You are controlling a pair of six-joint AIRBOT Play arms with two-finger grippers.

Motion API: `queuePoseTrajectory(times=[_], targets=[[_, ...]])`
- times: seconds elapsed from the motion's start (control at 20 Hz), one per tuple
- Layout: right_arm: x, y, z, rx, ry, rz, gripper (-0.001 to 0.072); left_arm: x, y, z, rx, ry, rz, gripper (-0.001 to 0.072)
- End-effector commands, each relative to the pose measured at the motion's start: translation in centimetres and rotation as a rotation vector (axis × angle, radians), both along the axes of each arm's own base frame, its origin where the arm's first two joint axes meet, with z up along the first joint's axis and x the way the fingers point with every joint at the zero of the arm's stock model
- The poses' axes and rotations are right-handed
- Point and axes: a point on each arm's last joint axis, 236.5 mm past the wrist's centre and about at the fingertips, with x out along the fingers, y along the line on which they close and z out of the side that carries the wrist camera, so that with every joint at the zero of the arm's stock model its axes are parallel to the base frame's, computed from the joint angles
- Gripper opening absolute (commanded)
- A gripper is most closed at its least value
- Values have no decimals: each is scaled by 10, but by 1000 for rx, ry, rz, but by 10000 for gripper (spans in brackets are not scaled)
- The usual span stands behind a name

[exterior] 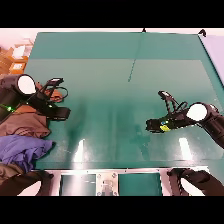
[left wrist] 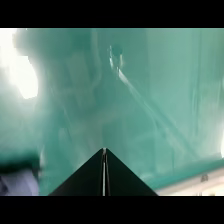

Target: Fold the shirts.

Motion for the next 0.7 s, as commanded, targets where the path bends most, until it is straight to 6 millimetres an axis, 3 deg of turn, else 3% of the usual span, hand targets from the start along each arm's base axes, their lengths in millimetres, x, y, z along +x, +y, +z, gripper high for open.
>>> queuePoseTrajectory(times=[0.0, 0.1, 0.15, 0.2, 0.25, 0.3, 0.35, 0.4, 0.45, 0.6, 0.65], targets=[[0, 0, 0, 0, 0, 1, 19, 35, -6, 5, -31, -145, 38, 29], [7, 1, 1, 4, -29, -12, 20, 52, -16, 13, -85, -205, 93, 29], [9, 1, 1, 5, -37, -15, 19, 69, -18, 19, -102, -278, 113, 28], [9, 1, 1, 7, -36, -15, 20, 84, -16, 25, -100, -342, 123, 27], [9, 1, 1, 5, -35, -15, 19, 99, -2, 27, -36, -420, 116, 27], [9, 1, 1, 5, -36, -15, 20, 119, 27, 32, 79, -514, 118, 28], [11, 1, 2, 6, -44, -18, 39, 135, 59, 40, 183, -585, 159, 123], [13, 1, 2, 8, -52, -21, 156, 148, 95, 51, 260, -634, 235, 547], [16, 1, 2, 9, -64, -26, 265, 157, 132, 59, 305, -652, 329, 719], [26, 1, 5, 13, -104, -42, 338, 160, 230, 61, 338, -599, 586, 716], [29, 2, 5, 15, -114, -46, 419, 156, 257, 52, 330, -560, 668, 717]])
